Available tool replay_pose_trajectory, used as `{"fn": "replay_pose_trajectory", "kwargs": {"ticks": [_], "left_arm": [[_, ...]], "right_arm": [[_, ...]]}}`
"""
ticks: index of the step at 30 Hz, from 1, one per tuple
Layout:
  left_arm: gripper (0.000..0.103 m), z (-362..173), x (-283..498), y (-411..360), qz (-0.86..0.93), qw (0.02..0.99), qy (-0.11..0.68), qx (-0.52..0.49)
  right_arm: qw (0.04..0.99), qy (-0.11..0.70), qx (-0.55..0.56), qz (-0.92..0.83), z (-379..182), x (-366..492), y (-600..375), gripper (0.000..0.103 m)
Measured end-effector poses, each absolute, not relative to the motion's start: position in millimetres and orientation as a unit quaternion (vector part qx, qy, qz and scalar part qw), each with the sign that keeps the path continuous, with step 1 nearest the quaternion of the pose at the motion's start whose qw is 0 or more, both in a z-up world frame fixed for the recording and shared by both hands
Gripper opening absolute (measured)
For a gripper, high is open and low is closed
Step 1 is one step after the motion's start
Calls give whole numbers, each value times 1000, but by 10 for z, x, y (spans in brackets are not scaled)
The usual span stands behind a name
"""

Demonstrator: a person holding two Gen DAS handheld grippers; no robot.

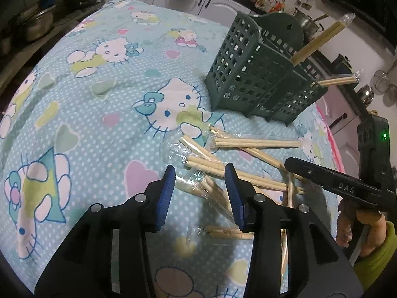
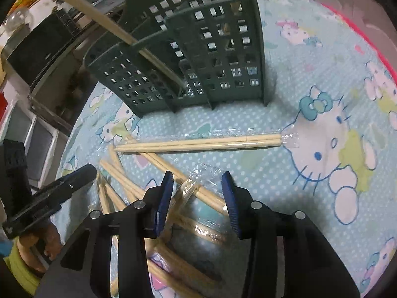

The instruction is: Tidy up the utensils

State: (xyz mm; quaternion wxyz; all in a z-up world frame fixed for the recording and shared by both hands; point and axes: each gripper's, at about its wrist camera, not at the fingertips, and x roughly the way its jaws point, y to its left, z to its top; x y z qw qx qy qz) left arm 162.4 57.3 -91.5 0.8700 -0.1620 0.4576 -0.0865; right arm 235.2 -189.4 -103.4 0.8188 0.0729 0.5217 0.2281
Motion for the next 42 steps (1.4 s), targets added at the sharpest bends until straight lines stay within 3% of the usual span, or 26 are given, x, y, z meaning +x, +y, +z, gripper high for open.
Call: {"fn": "replay_pose_trajectory", "kwargs": {"ticks": [2,4,8,27,42], "left_arm": [[29,-930,1651,535,-82,872,459,-149],[10,-952,1680,520,-78,872,461,-145],[3,-960,1701,506,-84,871,463,-143],[1,-366,1448,669,-129,894,392,-175],[0,297,1389,121,-204,908,336,-143]], "right_arm": [[822,516,71,230,-1021,2365,-1891,11],[826,508,72,231,-987,2360,-1896,9],[841,480,76,238,-839,2313,-1944,7],[879,394,88,253,-201,2054,-2251,6],[910,316,53,262,366,1725,-2242,5]]}}
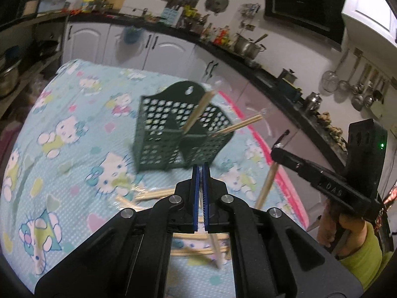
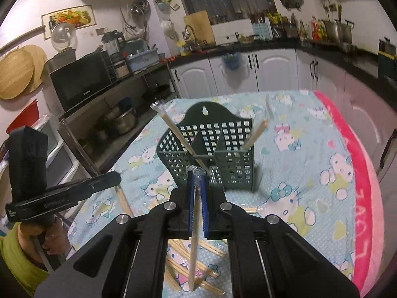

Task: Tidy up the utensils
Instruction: 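Lift both held chopsticks and carry them over the green caddy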

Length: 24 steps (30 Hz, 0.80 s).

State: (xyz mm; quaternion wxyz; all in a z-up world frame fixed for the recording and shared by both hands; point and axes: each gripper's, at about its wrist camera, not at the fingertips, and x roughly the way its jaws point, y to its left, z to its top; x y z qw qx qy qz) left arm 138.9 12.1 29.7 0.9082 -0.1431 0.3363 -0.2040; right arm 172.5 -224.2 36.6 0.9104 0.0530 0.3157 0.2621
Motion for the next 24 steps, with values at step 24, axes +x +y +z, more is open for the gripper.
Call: {"fn": "replay_pose_trajectory", "kwargs": {"ticks": [24], "left_arm": [[0,998,1564,-384,-257,918,279,-112]], "right_arm": [[941,218,61,251,1002,1566,-2554,5]]}}
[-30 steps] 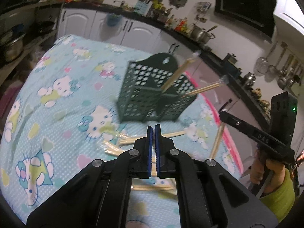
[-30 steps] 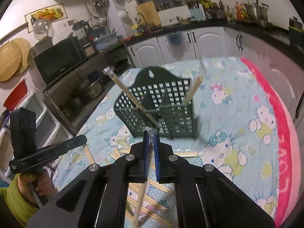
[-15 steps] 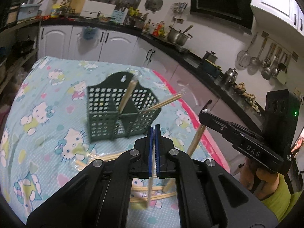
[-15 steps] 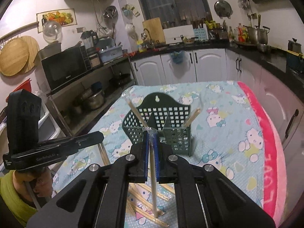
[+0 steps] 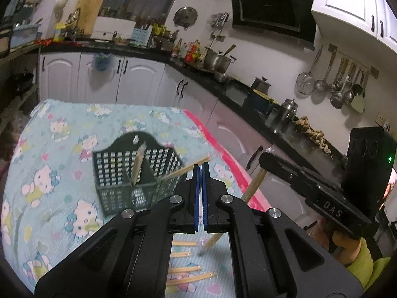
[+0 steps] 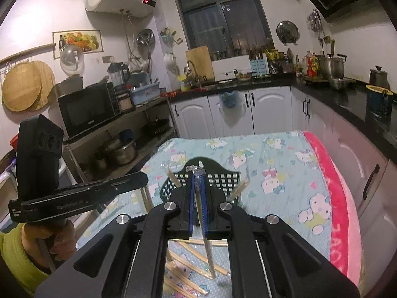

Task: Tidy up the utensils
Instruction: 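Lift both held chopsticks and carry them over the green caddy, then open both tools to drop the chopsticks into the green caddy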

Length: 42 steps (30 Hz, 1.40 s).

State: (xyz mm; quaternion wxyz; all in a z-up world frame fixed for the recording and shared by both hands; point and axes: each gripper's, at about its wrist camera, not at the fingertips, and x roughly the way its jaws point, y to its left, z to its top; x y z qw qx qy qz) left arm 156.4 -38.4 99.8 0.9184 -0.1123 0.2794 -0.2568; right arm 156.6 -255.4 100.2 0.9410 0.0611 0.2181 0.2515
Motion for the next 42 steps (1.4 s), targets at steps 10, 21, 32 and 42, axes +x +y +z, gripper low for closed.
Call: {"fn": "replay_pose_trajectory", "kwargs": {"ticks": [10,21,32,42], "left_arm": [[0,1502,1656,-467,-260,933,230,-97],[0,2024,1923,-392,-232,953,174,-94],[0,2168,2343,-351,-209,961,150,-106],[0,1840,2561,-305,-199,961,158,-113]], "right_arm": [[947,188,51,254,1285,1593,-2548,5],[954,142,53,260,1658,1831,-2474,5],[956,117,69,260,1928,2281,-2411,5],[959,124,73,244,1771,2650,-2403,5]]}}
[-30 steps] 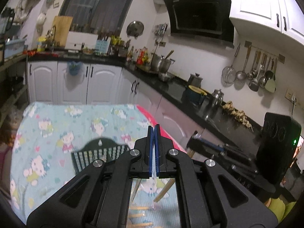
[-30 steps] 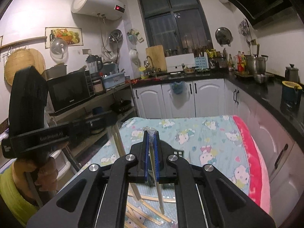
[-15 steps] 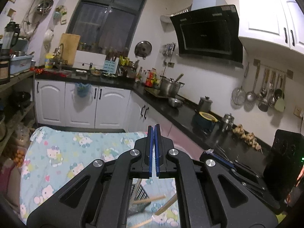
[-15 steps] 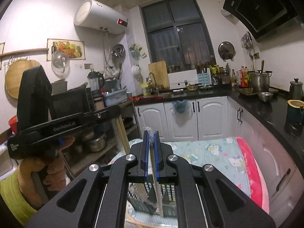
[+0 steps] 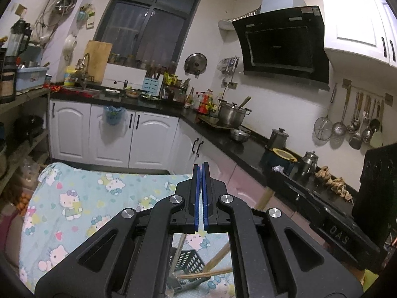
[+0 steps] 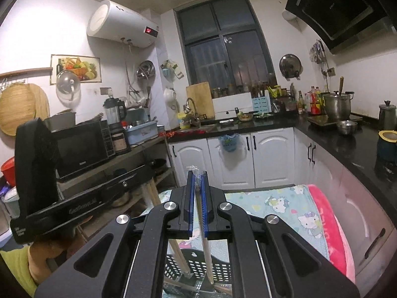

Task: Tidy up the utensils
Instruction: 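Open both tools to drop the chopsticks into the green caddy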

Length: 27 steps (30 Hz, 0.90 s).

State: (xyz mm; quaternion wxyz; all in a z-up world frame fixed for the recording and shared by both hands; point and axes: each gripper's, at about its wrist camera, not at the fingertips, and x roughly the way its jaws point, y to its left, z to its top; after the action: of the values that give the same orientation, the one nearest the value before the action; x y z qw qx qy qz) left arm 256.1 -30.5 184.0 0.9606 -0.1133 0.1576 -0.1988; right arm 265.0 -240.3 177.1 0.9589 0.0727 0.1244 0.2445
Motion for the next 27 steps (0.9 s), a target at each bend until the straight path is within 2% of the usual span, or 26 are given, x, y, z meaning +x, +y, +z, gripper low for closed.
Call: {"fn": "replay_pose_trajectory", "kwargs": {"ticks": [12,13,14,15,16,17,19,21,23,24,27], "left_arm": [[0,1428,2721,-297,-199,954,187,-123],[1,1396,2725,-290,-197,954,191,-124],[6,1372,2730,-276,-196,953,195,-125],[13,1348,2731,-249,-193,952,200,-129],[33,1327,2727,-219,-191,951,205,-134],[43,1311,2702,-185,-189,950,206,-138],[43,1303,2621,-107,-178,953,204,-137],[51,1315,2536,-30,-172,954,200,-141],[65,1329,2446,43,-163,957,198,-138],[66,1336,2405,78,-158,958,196,-138],[80,1338,2279,195,-151,959,194,-141]], "right_arm": [[958,168,76,219,1318,2963,-2310,6],[958,173,76,218,1291,2983,-2304,11],[957,181,75,214,1253,2999,-2294,17],[957,187,77,208,1219,3004,-2295,41],[957,190,80,202,1190,2997,-2312,53],[958,186,88,200,1160,2959,-2347,53],[958,184,89,202,1132,2903,-2384,53],[959,184,85,198,1111,2849,-2425,53],[960,184,80,194,1096,2785,-2478,53],[961,185,79,192,1093,2756,-2499,54],[961,188,71,190,1087,2650,-2561,57]]}}
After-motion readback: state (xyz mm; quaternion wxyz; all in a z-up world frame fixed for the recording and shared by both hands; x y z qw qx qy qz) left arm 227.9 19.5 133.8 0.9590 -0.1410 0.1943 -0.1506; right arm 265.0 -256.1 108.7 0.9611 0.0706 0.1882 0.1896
